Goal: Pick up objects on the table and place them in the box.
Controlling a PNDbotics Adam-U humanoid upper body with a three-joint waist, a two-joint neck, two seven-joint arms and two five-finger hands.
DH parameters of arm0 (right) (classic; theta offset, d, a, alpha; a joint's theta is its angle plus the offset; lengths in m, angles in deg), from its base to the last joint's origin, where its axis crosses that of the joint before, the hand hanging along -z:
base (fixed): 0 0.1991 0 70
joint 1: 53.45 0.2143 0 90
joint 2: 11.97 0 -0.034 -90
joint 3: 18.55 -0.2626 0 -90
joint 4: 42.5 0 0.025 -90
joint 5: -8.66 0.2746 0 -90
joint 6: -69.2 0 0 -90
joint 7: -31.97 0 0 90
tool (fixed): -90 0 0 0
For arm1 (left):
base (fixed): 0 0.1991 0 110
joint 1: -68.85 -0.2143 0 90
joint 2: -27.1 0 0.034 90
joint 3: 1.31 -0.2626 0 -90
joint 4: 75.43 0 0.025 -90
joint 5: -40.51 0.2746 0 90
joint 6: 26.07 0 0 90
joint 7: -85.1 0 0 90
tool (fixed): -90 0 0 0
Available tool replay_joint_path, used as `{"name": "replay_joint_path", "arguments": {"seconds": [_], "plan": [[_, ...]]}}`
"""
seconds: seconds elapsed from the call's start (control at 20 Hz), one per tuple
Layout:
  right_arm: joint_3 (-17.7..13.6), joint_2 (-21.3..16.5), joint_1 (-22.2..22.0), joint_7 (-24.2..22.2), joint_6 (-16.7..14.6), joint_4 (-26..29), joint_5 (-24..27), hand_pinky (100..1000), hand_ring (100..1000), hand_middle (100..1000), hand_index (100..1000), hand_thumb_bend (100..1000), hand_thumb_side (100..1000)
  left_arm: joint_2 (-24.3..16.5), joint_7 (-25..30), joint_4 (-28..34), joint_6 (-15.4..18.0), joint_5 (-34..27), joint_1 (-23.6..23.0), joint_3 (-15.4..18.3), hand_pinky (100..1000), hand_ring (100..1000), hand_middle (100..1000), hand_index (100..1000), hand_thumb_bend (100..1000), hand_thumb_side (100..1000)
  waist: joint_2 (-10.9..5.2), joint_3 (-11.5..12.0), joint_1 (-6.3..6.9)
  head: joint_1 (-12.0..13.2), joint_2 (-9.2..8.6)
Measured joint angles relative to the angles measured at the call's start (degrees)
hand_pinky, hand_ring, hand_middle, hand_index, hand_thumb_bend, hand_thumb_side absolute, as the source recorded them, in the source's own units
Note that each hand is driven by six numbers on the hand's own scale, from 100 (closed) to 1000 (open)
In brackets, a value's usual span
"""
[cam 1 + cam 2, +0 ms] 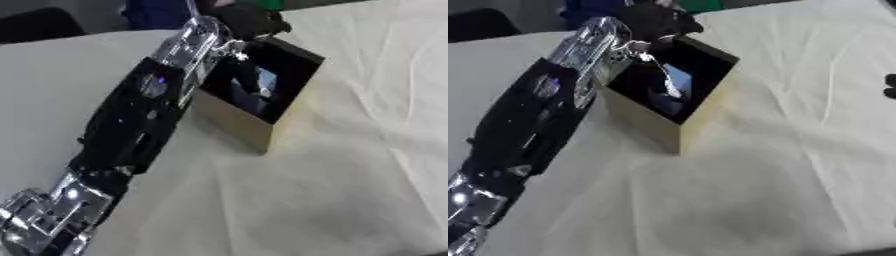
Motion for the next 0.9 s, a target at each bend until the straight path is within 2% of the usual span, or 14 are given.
{"name": "replay_joint_path", "arguments": {"seconds": [0.15, 0.25, 0.45, 0.5, 0.65, 0.9], "plan": [[0.0, 0.0, -0.4, 0.1, 0.1, 0.0, -0.1, 667, 727, 619, 769, 100, 912, 0.0, -1.6, -0.1, -0.1, 1.3, 0.0, 0.2, 942, 940, 915, 1000, 699, 602, 0.00, -0.2, 0.00, 0.1, 0.01], [0.0, 0.1, -0.4, 0.2, 0.2, 0.0, -0.2, 666, 727, 619, 769, 100, 912, 0.0, -2.6, -0.1, -0.2, 1.4, 0.0, 0.4, 933, 928, 894, 1000, 635, 610, 0.00, -0.2, 0.04, 0.1, 0.01], [0.0, 0.1, -1.0, 0.4, 0.4, 0.0, -0.4, 668, 727, 620, 768, 100, 907, -0.2, -4.4, 2.2, -1.3, -1.6, -0.3, 1.1, 925, 914, 877, 999, 567, 626, -0.36, 0.0, 0.13, -0.3, 0.49], [0.0, 0.1, -1.2, 0.4, 0.4, 0.0, -0.5, 668, 727, 621, 768, 100, 905, -0.6, -4.8, 3.4, -1.7, -3.1, -0.5, 1.3, 922, 909, 871, 992, 533, 621, -0.72, 0.2, 0.13, -0.6, 0.66], [-0.1, -0.1, -1.9, 0.7, 0.4, 0.0, -0.7, 669, 727, 621, 768, 100, 903, -2.7, -5.3, 8.7, -3.2, -8.3, -1.4, 1.8, 919, 902, 862, 987, 509, 611, -1.75, 1.0, 0.08, -1.3, 1.62], [-0.5, -0.5, -3.1, 1.2, 0.3, 0.0, -0.7, 671, 726, 622, 768, 100, 897, -8.4, -4.7, 20.7, -6.9, -18.2, -4.9, 2.6, 911, 891, 847, 978, 466, 609, -3.59, 2.7, -0.33, -2.7, 3.09]]}}
